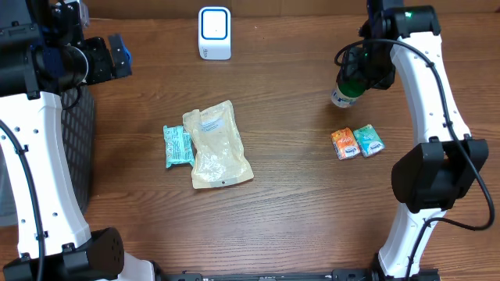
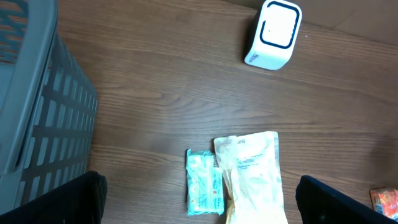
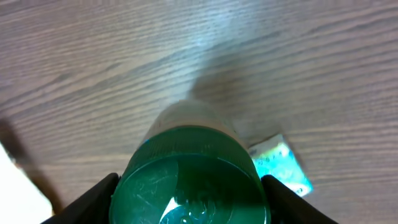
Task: Scan the item barcode
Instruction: 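Open the right gripper and lift it off the jar, then move the right gripper left toward the table center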
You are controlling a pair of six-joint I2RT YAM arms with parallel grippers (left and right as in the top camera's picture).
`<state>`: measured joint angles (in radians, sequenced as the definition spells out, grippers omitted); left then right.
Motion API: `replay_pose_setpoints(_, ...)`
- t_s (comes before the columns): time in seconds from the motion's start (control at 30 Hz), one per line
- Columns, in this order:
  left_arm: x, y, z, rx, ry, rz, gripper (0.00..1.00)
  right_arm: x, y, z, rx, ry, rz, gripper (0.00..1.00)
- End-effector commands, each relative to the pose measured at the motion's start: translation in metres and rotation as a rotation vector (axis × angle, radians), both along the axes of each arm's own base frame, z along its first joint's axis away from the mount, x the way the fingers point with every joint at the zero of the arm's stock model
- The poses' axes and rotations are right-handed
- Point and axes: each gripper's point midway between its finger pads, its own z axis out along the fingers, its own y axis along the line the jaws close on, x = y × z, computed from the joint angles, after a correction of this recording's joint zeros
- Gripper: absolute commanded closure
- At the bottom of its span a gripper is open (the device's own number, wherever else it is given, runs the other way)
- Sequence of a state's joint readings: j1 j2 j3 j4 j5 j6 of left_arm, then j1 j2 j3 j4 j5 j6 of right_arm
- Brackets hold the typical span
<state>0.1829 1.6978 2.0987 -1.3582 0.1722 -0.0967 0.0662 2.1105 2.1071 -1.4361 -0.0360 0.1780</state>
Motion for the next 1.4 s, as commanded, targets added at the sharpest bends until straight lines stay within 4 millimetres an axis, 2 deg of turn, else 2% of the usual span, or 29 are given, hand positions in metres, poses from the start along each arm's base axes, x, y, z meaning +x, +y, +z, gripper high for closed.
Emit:
replay_pose_setpoints(0.0, 0.000, -0.003, 0.000, 0.012, -0.001, -0.026, 0.01, -0.002, -0.008, -0.016, -0.047, 0.004, 0.017, 0.39)
replay_pose_setpoints(0.23, 0.000, -0.003, 0.000, 0.012, -0.001, -0.026, 0.00, -0.001, -0.009, -0.070, -0.060, 0.015, 0.045, 0.42)
replay_pose_setpoints(0.33, 0.000, -0.003, 0.000, 0.012, -0.001, -0.026, 0.01, -0.007, -0.010, -0.081, -0.061, 0.036, 0.045, 0.46)
replay_pose_setpoints(0.43, 0.000, -0.003, 0.000, 0.012, -0.001, -0.026, 0.00, -0.008, -0.010, -0.083, -0.065, 0.039, 0.045, 0.45)
replay_pose_setpoints(0.5, 0.000, -0.003, 0.000, 0.012, -0.001, -0.026, 0.01, -0.008, -0.012, -0.083, -0.074, 0.040, 0.043, 0.39)
replay_pose_setpoints(0.57, 0.000, -0.003, 0.000, 0.012, -0.001, -0.026, 0.01, -0.008, -0.012, -0.083, -0.076, 0.040, 0.043, 0.24)
replay_pose_setpoints(0.63, 0.000, -0.003, 0.000, 0.012, -0.001, -0.026, 0.00, -0.008, -0.012, -0.083, -0.077, 0.040, 0.043, 0.15)
replay_pose_setpoints(0.93, 0.000, -0.003, 0.000, 0.012, -0.001, -0.026, 0.00, -0.008, -0.017, -0.081, -0.104, 0.040, 0.038, 0.12)
replay_pose_setpoints(1.07, 0.000, -0.003, 0.000, 0.012, -0.001, -0.026, 0.00, 0.001, -0.017, -0.055, -0.104, 0.007, 0.035, 0.12)
replay_pose_setpoints(1.2, 0.000, -0.003, 0.000, 0.012, -0.001, -0.026, 0.00, 0.006, -0.014, 0.000, -0.100, -0.042, 0.040, 0.12)
replay_pose_setpoints(1.27, 0.000, -0.003, 0.000, 0.012, -0.001, -0.026, 0.01, 0.004, -0.006, 0.028, -0.076, -0.068, 0.052, 0.11)
replay_pose_setpoints(1.37, 0.000, -0.003, 0.000, 0.012, -0.001, -0.026, 0.00, -0.002, 0.024, 0.065, 0.050, -0.108, 0.098, 0.06)
